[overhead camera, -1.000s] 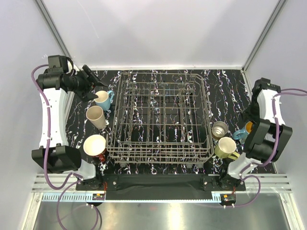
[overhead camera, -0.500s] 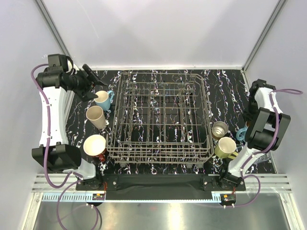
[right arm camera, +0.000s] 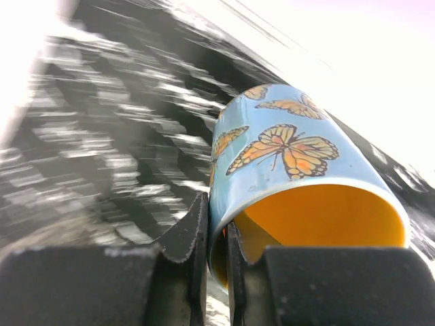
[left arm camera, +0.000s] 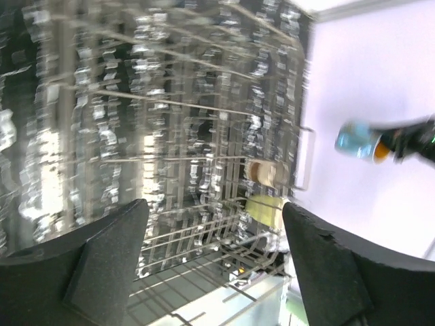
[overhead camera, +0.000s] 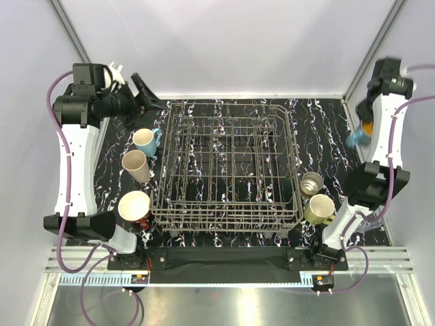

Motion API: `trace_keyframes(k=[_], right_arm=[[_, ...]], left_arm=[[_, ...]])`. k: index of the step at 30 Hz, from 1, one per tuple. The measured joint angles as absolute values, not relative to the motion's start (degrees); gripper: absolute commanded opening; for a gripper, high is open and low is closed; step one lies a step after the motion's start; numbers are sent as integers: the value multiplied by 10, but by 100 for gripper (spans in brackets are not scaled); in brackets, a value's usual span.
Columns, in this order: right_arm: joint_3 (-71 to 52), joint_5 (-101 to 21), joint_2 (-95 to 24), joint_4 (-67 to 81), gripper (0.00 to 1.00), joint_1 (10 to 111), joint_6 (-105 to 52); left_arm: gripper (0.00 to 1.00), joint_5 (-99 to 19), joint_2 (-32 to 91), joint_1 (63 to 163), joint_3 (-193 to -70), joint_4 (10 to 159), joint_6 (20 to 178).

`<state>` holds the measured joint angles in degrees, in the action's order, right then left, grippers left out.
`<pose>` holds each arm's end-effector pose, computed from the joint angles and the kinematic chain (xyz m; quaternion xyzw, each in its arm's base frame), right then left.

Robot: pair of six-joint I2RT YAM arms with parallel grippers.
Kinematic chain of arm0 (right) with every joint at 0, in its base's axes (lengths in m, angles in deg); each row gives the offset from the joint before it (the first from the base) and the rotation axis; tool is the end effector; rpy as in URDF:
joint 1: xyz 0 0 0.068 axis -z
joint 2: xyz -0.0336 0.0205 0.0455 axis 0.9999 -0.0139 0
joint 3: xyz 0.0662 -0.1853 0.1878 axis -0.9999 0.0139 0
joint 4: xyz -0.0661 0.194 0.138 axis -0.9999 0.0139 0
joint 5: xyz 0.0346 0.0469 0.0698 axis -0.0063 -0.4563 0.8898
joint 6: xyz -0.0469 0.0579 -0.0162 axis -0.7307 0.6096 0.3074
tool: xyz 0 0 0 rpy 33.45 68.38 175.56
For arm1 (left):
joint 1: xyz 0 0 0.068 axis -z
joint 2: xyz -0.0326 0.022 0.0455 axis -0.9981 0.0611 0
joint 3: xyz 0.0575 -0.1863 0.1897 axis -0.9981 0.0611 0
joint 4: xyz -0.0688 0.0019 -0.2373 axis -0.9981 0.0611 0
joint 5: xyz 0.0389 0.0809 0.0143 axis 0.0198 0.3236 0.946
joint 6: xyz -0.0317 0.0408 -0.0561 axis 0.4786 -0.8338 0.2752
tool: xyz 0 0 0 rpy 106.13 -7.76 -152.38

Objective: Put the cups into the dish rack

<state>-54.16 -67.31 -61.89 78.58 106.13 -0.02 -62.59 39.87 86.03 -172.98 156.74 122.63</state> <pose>0.3550 -0.1308 0.3596 0.4425 0.8417 -0.1262 0.2825 0.2721 -0.0308 0.4489 -0.1662 0.8736 -0.3460 0.2992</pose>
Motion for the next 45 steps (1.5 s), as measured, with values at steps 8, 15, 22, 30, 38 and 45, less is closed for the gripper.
trace_keyframes(k=[8,15,22,30,38,45], right_arm=[[-684,-443,-541,716,0,961,-10],[-482,-183,-403,496,0,915,81],[-363,-41,-348,212,0,860,220],[-275,1,-295,-19,0,848,379],[-221,7,-262,-89,0,828,443],[-207,13,-247,-93,0,819,447]], left_arm=[[90,-697,367,964,-1694,1436,1286],[89,-746,329,1057,-1589,1219,1405],[90,-744,315,1131,-1515,1059,1506],[89,-679,312,1212,-1504,975,1541],[85,-624,355,1239,-1593,951,1543],[77,-610,393,1260,-1629,948,1557]])
